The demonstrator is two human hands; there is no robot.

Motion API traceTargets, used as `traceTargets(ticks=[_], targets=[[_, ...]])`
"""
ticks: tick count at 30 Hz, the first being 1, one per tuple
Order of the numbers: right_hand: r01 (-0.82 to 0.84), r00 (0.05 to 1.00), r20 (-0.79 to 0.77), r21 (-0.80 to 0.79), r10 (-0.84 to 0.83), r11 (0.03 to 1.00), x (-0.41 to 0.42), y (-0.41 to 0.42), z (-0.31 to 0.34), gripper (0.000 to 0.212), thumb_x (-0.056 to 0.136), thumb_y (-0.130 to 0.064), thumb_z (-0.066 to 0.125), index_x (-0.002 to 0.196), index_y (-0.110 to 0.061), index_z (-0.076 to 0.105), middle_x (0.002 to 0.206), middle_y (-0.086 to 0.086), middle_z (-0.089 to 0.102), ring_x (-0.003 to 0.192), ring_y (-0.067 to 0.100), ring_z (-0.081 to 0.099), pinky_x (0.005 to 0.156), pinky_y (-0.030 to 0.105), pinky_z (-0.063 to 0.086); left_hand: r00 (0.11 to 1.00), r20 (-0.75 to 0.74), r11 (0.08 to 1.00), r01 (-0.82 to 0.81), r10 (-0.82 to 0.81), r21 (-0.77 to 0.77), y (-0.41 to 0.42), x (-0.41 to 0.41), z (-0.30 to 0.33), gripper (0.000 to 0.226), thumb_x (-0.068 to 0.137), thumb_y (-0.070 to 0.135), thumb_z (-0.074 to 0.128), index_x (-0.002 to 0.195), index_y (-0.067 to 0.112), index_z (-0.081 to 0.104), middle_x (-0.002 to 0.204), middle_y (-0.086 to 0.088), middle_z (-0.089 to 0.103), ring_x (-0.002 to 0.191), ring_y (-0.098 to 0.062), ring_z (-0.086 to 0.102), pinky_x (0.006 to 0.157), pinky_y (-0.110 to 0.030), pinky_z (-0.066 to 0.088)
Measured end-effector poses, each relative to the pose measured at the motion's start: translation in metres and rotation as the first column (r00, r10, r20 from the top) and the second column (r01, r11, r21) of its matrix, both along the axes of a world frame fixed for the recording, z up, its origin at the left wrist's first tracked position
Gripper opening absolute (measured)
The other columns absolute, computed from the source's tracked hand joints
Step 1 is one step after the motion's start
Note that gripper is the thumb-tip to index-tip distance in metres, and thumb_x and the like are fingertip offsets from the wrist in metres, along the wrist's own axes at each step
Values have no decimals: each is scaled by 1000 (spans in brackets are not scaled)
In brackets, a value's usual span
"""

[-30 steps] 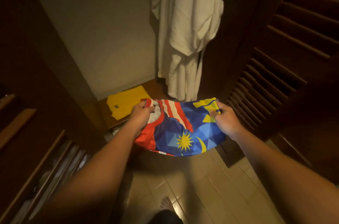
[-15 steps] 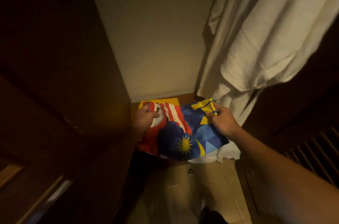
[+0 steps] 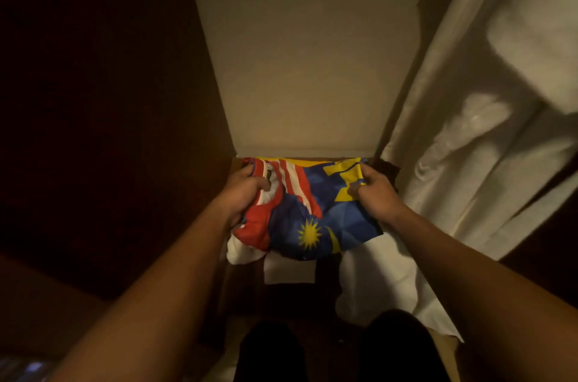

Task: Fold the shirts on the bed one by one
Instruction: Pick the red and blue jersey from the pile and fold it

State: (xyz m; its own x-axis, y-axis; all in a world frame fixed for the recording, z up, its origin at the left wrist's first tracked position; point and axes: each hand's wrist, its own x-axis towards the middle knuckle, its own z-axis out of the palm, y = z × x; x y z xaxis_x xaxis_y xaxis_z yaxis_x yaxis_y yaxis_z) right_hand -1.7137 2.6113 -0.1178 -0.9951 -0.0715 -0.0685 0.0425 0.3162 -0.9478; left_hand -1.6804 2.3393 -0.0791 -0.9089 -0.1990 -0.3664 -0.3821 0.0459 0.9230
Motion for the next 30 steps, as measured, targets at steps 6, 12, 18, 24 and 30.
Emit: traceTargets(ticks=[6, 12, 18, 24, 30], targets=[[34, 999, -18, -118, -36, 992, -41, -5, -113, 61, 63, -5, 54, 112, -38, 71, 88, 4, 71, 77, 20, 60, 71, 40, 49, 995, -66, 992, -68, 76, 105, -1, -21, -99, 44, 77, -18, 40, 97, 12, 67, 87, -15, 69, 61, -24, 67, 52, -23, 55], [63, 997, -42, -109, -68, 992, -63, -19, -164, 57, 63, -2, 51, 100, -40, 73, 79, -2, 70, 72, 20, 56, 67, 37, 42, 990, -90, 990, -104, 113, 94, -13, -46, -153, 45, 79, -16, 37, 89, 17, 66, 71, -8, 70, 53, -22, 66, 48, -22, 52], [151, 988, -32, -28, -151, 988, -90, -34, -151, 51, 85, 11, 52, 130, -13, 59, 92, -8, 63, 55, 3, 54, 45, 16, 42, 990, -68, 993, -119, 119, 12, -36, -91, -156, 55, 66, -6, 50, 113, 12, 72, 107, -17, 69, 86, -33, 67, 72, -32, 57], [182, 978, -101, 2, -181, 983, -148, -52, -127, 67, 87, 7, 52, 152, -10, 42, 109, 8, 59, 78, 12, 57, 51, 5, 39, 981, -146, 991, -131, 127, -19, -52, -150, -133, 56, 57, -2, 56, 104, 25, 73, 112, -14, 71, 98, -35, 69, 87, -44, 57], [252, 964, -81, -11, -252, 968, -198, -49, -146, 72, 86, 9, 56, 152, -13, 40, 100, 10, 61, 71, 14, 56, 52, 14, 45, 975, -163, 988, -154, 150, -6, -76, -192, -151, 52, 75, -9, 50, 117, 16, 69, 111, -18, 73, 87, -32, 72, 76, -37, 60]])
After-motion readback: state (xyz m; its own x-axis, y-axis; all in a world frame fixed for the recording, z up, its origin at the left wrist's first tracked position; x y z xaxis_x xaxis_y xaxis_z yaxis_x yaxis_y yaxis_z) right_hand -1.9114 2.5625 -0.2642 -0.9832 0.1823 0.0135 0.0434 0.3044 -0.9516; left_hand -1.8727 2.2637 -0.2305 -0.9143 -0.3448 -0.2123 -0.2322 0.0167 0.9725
